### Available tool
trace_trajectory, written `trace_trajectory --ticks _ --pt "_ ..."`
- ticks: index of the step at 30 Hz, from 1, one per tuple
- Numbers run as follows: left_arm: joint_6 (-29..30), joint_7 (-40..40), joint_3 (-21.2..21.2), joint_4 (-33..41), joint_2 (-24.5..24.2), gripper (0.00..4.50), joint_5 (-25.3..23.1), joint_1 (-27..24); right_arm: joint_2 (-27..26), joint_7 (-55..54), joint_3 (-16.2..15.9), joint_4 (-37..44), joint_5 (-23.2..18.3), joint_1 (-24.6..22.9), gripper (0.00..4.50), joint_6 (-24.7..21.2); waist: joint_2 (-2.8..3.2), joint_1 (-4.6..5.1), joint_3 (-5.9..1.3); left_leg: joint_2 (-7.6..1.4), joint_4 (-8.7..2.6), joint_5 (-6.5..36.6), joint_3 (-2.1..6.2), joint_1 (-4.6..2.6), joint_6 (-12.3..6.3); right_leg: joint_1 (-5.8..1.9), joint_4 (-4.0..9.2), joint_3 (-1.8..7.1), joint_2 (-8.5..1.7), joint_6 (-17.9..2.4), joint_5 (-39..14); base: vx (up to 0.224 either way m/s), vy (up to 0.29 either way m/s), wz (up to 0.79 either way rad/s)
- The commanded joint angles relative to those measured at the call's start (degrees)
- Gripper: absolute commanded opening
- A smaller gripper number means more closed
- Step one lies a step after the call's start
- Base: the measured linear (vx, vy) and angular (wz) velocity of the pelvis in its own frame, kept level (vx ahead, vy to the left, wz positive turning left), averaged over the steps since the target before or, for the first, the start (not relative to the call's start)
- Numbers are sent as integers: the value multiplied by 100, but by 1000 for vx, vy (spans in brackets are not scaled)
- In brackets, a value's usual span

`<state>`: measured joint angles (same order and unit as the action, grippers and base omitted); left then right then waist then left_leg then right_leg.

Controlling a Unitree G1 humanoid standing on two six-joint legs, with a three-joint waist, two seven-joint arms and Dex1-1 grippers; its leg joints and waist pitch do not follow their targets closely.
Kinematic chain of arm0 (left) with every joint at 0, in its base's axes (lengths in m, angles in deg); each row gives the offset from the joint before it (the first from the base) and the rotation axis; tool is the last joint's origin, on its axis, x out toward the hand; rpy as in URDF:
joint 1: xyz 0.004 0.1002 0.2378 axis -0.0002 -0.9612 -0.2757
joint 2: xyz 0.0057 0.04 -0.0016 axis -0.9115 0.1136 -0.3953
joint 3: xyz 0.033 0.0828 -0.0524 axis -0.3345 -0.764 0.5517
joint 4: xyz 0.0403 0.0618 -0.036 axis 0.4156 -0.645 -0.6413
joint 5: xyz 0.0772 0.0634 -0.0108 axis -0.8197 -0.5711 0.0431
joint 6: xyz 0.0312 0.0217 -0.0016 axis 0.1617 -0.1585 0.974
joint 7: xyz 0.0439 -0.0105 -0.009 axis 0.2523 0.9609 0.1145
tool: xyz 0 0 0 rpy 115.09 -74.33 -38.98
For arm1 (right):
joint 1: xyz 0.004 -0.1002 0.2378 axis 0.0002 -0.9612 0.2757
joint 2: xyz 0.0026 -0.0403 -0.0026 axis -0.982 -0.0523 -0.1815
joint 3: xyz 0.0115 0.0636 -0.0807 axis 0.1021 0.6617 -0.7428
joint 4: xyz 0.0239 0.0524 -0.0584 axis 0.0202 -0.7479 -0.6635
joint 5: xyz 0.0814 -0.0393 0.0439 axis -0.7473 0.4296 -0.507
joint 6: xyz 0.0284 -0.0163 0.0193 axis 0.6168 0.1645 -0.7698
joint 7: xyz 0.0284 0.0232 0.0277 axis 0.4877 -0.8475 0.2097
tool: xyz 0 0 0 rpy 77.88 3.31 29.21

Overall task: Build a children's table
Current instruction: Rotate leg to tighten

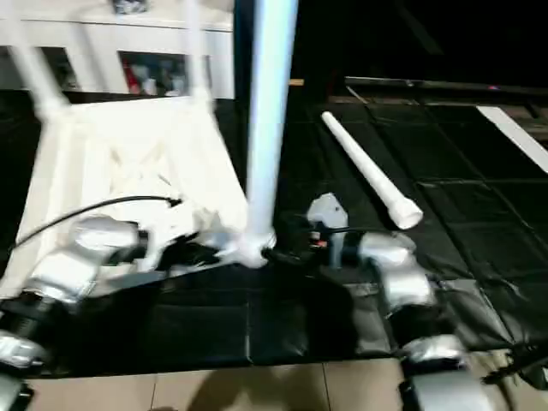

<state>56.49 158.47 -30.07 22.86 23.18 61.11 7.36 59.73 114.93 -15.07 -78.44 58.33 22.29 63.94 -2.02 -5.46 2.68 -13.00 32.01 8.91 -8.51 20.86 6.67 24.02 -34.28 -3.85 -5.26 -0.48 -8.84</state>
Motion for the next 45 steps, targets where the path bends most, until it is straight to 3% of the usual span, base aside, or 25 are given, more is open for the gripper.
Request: trace_trajectory --ticks 1,7,9,15,24,31,33,35,38,39,41,42,43,45 --pt "-219 608 -395 248 -77 0 18 -76 72 343 -152 -167 180 194 445 143 68 7 -380 14 -320 1513 -163 -30 -263 -339 316 158 -146 -1380 -1055 0 0 0" --pt "-383 1031 -611 341 -194 0 65 -63 -47 721 -404 -431 267 417 445 186 69 -54 -375 0 -319 1620 -168 -55 -227 -328 298 165 -153 -1415 -1088 0 0 0" --pt "-421 1070 -632 322 -177 0 48 -38 -81 768 -443 -492 282 453 409 199 65 -64 -369 2 -319 1665 -170 -52 -218 -320 303 168 -155 -1398 -1162 0 0 0" --pt "-503 1168 -651 270 -130 0 14 38 -136 1002 -505 -594 263 525 364 197 66 -73 -370 5 -331 1802 -151 -44 -145 -329 309 168 -160 -1306 -1371 0 0 0" --pt "-558 1266 -696 245 -176 0 28 47 -159 1179 -539 -701 229 507 281 292 77 -79 -383 7 -316 1657 -154 -39 -178 -337 285 162 -152 -1367 -1176 0 0 0" --pt "-391 1014 -642 147 -149 0 -24 60 -224 1195 -490 -557 153 319 265 177 89 -81 -389 10 -310 1665 -156 -46 -170 -340 283 164 -148 -1391 -1106 0 0 0" --pt "-149 723 -520 94 -43 0 -6 64 -302 1020 -409 -471 75 201 265 65 119 -88 -384 11 -315 1685 -153 -53 -157 -336 283 166 -145 -1373 -1122 0 0 0" --pt "-47 617 -464 82 7 0 20 66 -337 933 -373 -453 48 168 264 21 103 -80 -366 14 -329 1827 -152 -51 -129 -339 310 163 -147 -1344 -1319 0 0 0" --pt "298 178 -259 98 212 0 102 67 -540 350 -186 -386 -50 37 264 -175 99 -68 -322 22 -349 2247 -142 -94 -56 -301 392 162 -164 -1154 -2084 0 0 0" --pt "680 -487 -38 115 511 0 105 90 -813 -452 -52 -272 -33 -129 264 -323 99 -35 -294 34 -367 2470 -117 -112 18 -290 445 162 -174 -956 -2596 0 0 0" --pt "837 -796 55 117 668 0 103 103 -962 -820 -11 -205 5 -216 264 -246 95 -10 -298 53 -364 2612 -83 -155 91 -263 509 133 -193 -766 -3043 0 0 0" --pt "942 -1027 113 90 786 0 82 128 -1072 -1045 26 -181 -3 -244 264 -343 73 28 -306 74 -362 2586 -69 -123 83 -280 533 110 -195 -654 -3222 0 0 0" --pt "1337 -1774 307 30 1232 0 48 220 -1509 -1958 171 -185 24 -270 264 -465 79 90 -287 76 -382 2490 -67 -74 98 -288 530 110 -174 -600 -3202 0 0 0" --pt "1505 -2053 385 11 1411 0 45 258 -1686 -2295 234 -207 24 -264 264 -487 75 120 -290 88 -379 2484 -52 -70 117 -293 569 71 -186 -512 -3385 0 0 0"
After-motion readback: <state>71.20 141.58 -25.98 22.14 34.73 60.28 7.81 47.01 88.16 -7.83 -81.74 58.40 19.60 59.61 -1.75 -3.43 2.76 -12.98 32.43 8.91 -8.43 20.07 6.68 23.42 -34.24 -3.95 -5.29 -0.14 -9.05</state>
